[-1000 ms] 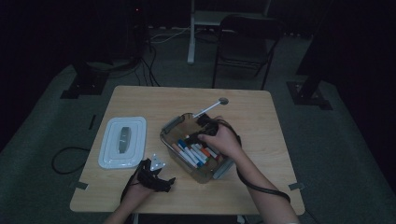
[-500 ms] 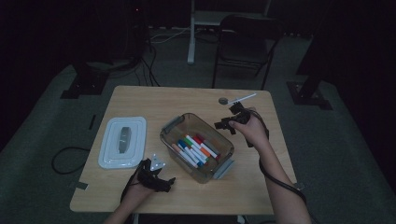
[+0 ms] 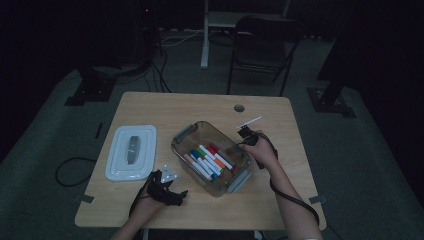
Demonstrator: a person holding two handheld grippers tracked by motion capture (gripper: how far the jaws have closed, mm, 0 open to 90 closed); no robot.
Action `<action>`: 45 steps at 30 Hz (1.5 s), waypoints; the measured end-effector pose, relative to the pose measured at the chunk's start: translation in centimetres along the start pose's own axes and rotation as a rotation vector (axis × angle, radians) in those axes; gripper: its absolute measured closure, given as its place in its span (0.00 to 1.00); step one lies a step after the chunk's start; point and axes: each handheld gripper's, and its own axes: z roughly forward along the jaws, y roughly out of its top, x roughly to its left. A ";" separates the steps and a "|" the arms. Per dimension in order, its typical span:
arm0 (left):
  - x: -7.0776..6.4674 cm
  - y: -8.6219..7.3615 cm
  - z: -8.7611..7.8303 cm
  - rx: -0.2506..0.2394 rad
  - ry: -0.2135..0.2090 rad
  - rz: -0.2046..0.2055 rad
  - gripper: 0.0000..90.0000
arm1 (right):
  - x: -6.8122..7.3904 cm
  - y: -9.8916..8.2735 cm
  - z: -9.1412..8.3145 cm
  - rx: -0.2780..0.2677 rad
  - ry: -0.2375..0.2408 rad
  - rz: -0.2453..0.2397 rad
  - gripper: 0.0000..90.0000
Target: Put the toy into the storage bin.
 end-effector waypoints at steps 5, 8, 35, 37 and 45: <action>0.0 0.0 0.0 0.001 0.000 0.002 0.01 | 1.0 0.0 0.5 0.020 -0.002 -0.024 0.61; 0.0 0.0 0.0 0.000 0.001 0.003 0.01 | 1.5 -0.1 1.1 0.050 -0.008 -0.038 0.62; 0.0 0.0 0.0 0.001 0.001 0.003 0.01 | 1.6 0.5 -5.4 -0.019 -0.151 0.105 0.85; 0.0 0.0 0.0 0.001 0.001 0.003 0.01 | 2.2 0.9 -7.0 -0.056 -0.147 0.092 0.85; 0.0 0.0 0.0 -0.002 0.002 0.000 0.01 | 5.2 1.8 -9.9 -0.119 -0.052 0.039 0.85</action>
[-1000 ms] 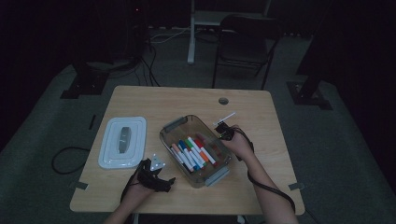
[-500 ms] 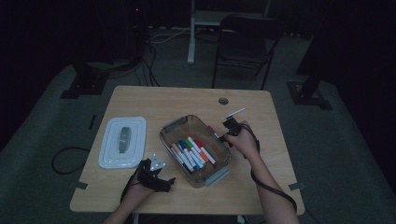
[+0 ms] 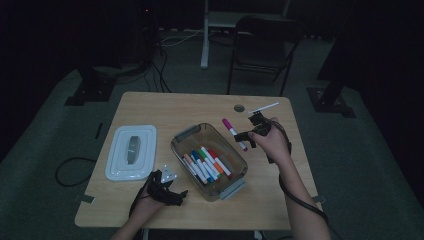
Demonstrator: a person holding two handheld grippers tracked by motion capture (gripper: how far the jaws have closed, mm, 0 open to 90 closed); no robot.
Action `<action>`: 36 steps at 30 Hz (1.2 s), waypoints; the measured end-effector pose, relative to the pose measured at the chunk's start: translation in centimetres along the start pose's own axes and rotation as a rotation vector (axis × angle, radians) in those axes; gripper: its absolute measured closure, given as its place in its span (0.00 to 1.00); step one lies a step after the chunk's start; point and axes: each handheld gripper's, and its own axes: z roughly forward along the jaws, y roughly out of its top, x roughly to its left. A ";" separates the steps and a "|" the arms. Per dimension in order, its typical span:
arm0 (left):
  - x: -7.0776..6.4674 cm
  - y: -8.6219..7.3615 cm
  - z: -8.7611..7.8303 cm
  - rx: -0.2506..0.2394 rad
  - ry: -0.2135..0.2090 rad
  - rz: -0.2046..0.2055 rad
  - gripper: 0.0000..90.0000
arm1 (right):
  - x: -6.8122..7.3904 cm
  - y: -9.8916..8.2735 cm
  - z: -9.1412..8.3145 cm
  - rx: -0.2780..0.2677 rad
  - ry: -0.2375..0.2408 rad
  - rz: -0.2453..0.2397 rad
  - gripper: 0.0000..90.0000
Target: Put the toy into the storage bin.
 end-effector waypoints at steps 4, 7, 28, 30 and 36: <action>0.0 0.0 0.0 0.000 0.000 0.000 0.01 | 3.1 0.4 0.0 0.006 0.067 -0.052 0.85; 0.0 0.0 0.0 0.002 -0.001 0.000 0.01 | 5.0 0.7 0.9 0.027 0.103 -0.079 0.85; 0.0 0.0 0.0 0.000 0.000 0.000 0.01 | 10.8 -0.4 12.6 0.340 0.151 -0.134 0.85; 0.0 0.0 0.0 0.000 -0.001 0.000 0.01 | 10.8 -0.5 12.7 0.341 0.152 -0.138 0.83; 0.0 0.0 0.0 0.001 -0.001 0.000 0.01 | 10.5 -0.4 11.2 0.261 0.194 -0.165 0.66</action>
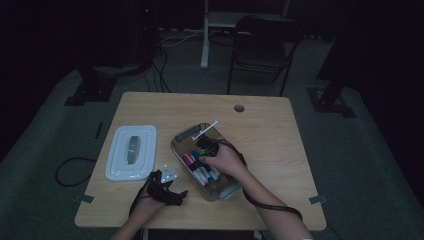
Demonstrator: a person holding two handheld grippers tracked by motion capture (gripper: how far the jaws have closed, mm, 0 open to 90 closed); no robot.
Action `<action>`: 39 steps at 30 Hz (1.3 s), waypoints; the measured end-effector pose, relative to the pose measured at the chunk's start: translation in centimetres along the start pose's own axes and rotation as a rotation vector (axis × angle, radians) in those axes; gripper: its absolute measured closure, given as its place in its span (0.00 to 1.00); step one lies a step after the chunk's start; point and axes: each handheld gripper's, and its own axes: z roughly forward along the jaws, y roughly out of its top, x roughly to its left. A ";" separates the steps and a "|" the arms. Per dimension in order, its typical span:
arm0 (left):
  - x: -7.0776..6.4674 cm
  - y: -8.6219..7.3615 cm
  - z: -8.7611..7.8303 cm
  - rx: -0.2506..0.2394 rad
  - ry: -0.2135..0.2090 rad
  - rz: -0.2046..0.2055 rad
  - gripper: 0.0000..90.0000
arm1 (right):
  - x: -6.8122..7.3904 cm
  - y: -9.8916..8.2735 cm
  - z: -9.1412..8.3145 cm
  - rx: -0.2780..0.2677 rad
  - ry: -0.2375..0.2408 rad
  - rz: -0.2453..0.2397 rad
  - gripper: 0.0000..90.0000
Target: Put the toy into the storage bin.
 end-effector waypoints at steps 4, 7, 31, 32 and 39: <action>0.0 0.0 0.0 0.001 0.000 0.000 0.01 | 0.0 -0.4 -1.9 -0.071 -0.014 -0.059 0.57; 0.0 0.0 0.0 0.002 -0.001 0.001 0.01 | -0.1 -0.9 -3.7 -0.156 -0.024 -0.093 0.48; 0.0 0.0 0.0 -0.001 0.001 0.001 0.01 | -7.0 -8.7 -12.3 -0.465 -0.290 0.049 0.37; 0.0 0.0 0.0 0.000 0.000 0.001 0.01 | -7.3 -9.1 -12.3 -0.465 -0.300 0.060 0.37; 0.0 0.0 0.0 0.002 0.000 0.003 0.01 | -9.1 -11.7 -11.3 -0.452 -0.392 0.102 0.36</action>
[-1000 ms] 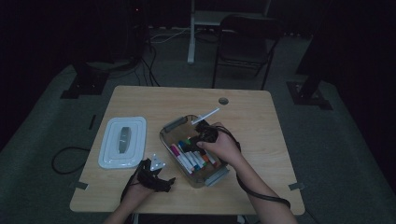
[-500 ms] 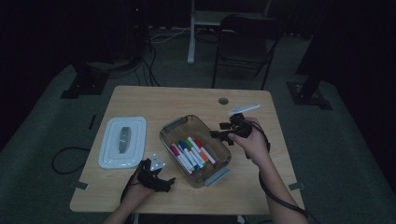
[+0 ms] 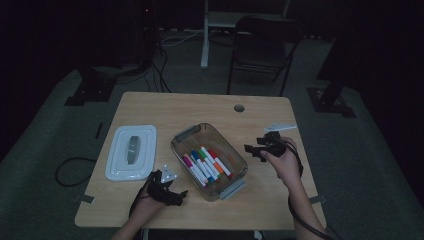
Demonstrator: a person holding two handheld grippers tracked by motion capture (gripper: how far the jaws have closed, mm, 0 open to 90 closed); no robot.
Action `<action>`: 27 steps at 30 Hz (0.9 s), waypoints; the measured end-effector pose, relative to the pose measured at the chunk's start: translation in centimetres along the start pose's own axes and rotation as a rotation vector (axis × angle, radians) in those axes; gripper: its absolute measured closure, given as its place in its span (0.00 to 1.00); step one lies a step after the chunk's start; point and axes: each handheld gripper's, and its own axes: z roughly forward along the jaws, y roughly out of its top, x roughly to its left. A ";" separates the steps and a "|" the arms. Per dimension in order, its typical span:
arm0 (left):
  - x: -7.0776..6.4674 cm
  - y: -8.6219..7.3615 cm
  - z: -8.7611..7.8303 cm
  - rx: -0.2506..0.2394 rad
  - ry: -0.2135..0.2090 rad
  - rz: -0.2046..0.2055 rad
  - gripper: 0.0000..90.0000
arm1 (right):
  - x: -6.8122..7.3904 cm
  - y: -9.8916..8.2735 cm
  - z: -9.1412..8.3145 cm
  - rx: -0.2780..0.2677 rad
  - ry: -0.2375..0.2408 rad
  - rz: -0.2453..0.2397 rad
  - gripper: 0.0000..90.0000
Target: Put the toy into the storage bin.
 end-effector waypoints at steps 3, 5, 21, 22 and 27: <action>0.0 0.0 0.0 0.000 0.000 0.000 0.01 | -0.6 -1.5 0.5 -0.004 -0.027 0.013 0.36; 0.0 0.0 0.0 -0.001 0.000 -0.001 0.01 | -1.0 -2.6 1.0 -0.022 -0.050 0.022 0.36; 0.0 0.0 0.0 -0.001 0.000 -0.001 0.01 | -3.2 -9.0 3.1 -0.001 -0.236 0.075 0.34; 0.0 0.0 0.0 -0.001 0.000 -0.001 0.01 | -3.5 -9.4 3.2 0.010 -0.254 0.074 0.34; 0.0 0.0 0.0 -0.001 0.000 -0.001 0.01 | -4.2 -10.7 2.7 -0.013 -0.326 0.096 0.29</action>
